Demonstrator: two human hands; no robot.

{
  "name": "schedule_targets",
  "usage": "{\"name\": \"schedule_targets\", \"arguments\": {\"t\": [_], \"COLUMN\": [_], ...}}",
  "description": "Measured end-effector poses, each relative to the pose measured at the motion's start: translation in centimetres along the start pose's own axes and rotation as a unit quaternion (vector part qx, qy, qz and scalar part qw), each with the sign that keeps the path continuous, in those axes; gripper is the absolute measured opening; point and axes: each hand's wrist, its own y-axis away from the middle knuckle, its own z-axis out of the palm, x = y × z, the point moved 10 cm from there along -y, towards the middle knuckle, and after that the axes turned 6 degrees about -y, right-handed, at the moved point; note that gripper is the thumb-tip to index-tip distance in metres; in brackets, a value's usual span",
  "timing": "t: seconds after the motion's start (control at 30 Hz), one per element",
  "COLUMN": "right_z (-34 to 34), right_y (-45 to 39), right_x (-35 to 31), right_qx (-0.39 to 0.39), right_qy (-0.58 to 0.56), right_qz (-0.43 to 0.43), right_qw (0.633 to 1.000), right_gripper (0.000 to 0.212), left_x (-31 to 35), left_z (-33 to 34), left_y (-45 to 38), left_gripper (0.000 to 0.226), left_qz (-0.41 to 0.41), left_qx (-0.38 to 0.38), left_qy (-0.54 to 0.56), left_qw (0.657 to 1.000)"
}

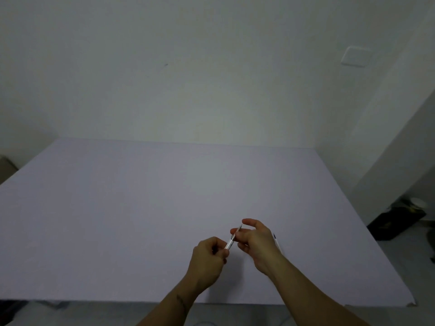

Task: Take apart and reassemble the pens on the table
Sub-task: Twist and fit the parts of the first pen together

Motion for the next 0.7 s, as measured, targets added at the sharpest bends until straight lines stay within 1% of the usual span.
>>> {"name": "schedule_targets", "arguments": {"t": [0.1,0.2,0.3,0.47,0.7], "right_z": [0.1,0.1,0.1,-1.0,-1.4], "right_y": [0.0,-0.1,-0.3,-0.9,-1.0], "right_x": [-0.2,-0.4,-0.2,0.2,0.4], "right_qx": [-0.010,-0.019,-0.027,-0.024,-0.023], "right_qy": [-0.001,0.004,-0.023,-0.104,-0.121], "right_qz": [-0.005,-0.014,-0.008,0.016,0.018], "right_qw": [1.000,1.000,0.999,0.994,0.992], "right_gripper": [0.042,0.042,0.042,0.039,0.038], "left_x": [0.1,0.3,0.6,1.1,1.2], "left_z": [0.4,0.6,0.8,0.8,1.6], "left_y": [-0.1,-0.2,-0.1,0.1,0.4], "left_gripper": [0.017,0.024,0.029,0.023,0.024], "left_qz": [0.004,0.007,0.002,0.003,0.004], "left_qx": [-0.006,-0.015,-0.023,-0.023,-0.052], "left_qy": [0.000,0.014,0.038,0.079,0.087], "left_qw": [1.000,1.000,0.999,0.997,0.995]}}
